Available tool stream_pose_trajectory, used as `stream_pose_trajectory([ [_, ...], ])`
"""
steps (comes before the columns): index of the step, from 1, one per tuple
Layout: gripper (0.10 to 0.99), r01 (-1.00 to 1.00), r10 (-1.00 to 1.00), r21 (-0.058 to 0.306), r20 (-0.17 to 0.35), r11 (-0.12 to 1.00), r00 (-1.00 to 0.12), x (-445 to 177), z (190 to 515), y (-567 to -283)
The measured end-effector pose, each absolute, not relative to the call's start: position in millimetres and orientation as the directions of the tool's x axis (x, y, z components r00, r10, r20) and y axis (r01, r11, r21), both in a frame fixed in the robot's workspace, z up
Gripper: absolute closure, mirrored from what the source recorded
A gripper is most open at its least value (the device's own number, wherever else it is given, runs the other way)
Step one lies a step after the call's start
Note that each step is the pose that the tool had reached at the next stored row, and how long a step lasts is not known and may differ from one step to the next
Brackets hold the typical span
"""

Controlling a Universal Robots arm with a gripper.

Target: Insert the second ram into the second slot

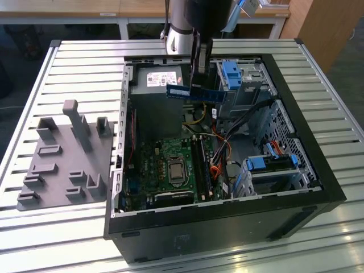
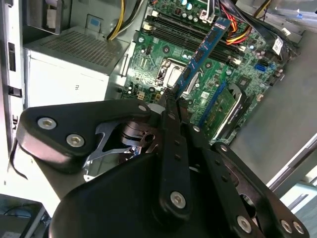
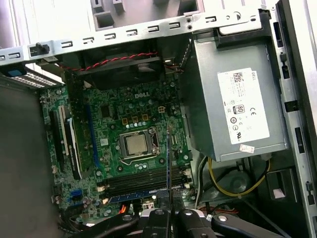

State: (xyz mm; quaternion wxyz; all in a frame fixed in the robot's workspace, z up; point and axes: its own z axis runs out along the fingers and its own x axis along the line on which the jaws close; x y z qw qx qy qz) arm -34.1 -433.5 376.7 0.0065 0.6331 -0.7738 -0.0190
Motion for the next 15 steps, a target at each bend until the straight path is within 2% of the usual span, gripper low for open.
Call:
stream_pose_trajectory([
  [15, 0.953, -0.975, -0.975, 0.038, -0.014, 0.219, -0.220, -34.1, 376.0, -446.8],
])
